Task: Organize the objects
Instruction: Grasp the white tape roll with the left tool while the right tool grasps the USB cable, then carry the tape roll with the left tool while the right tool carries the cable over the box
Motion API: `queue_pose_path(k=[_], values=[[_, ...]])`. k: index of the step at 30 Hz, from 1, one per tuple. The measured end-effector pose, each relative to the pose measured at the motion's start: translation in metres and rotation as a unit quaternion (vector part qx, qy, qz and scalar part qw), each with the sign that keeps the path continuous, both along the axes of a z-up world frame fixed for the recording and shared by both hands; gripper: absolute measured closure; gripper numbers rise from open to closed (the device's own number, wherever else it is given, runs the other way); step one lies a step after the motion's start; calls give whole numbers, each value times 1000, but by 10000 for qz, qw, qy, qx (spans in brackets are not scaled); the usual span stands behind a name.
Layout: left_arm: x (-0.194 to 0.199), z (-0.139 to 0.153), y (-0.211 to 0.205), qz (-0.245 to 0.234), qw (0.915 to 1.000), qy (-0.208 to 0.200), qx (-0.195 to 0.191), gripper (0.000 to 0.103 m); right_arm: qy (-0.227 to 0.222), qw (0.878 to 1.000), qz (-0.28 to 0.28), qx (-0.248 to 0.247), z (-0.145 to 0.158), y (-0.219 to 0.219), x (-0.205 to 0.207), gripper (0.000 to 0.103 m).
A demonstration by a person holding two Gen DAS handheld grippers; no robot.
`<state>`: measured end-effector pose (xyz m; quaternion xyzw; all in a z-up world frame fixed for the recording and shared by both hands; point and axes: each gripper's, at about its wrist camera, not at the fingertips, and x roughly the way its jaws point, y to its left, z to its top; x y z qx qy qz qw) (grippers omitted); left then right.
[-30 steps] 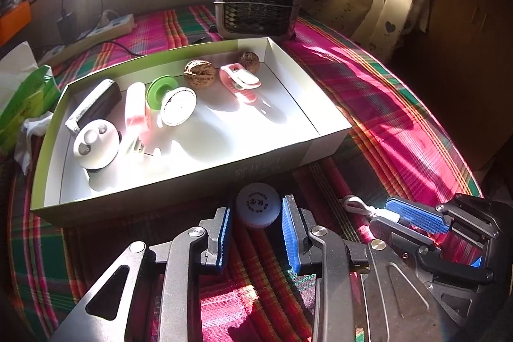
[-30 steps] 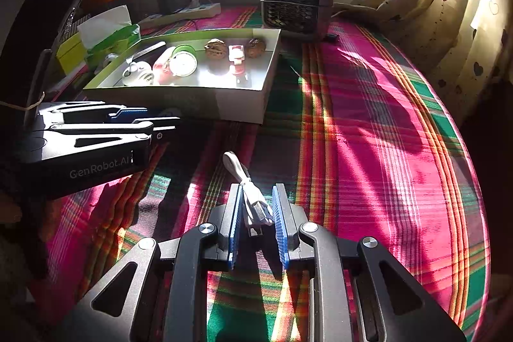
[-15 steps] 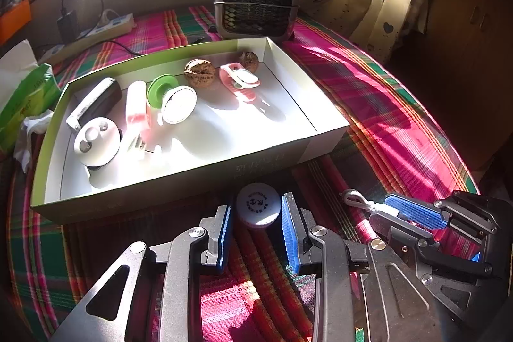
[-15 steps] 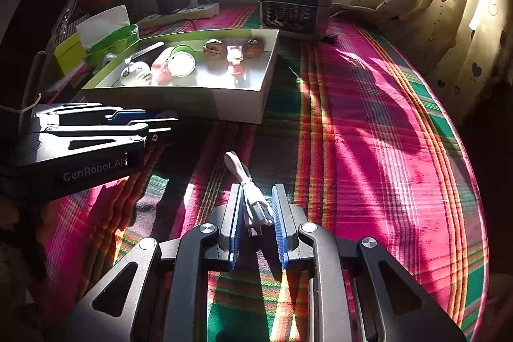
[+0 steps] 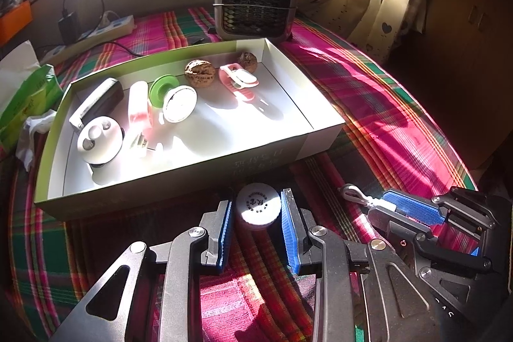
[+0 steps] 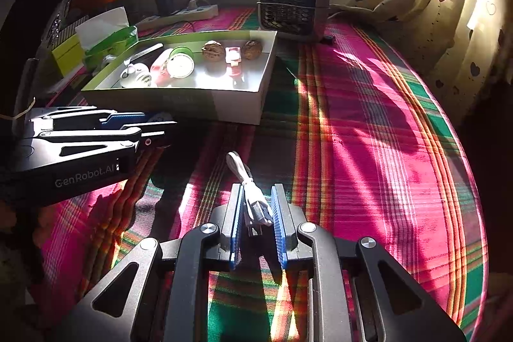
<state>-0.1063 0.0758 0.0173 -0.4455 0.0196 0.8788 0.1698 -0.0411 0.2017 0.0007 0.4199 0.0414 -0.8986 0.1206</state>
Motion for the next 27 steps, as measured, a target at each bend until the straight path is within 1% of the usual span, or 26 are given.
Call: queue_pose_path(k=[7, 9, 10, 13, 27], values=[[3, 2, -1, -9, 10000, 55, -23, 77, 27, 10000, -37, -31, 2, 2, 1, 85], [4, 4, -2, -16, 10000, 69, -5, 77, 38, 10000, -39, -44, 4, 3, 1, 87], [5, 4, -2, -22, 10000, 80, 5, 77, 45, 10000, -34, -50, 4, 3, 1, 91], [7, 7, -2, -24, 9999, 163, -47, 77, 38, 10000, -51, -25, 4, 2, 0, 91], [12, 11, -11, 6, 9998, 195, 45, 77, 116, 9999, -61, -62, 12, -1, 2, 91]])
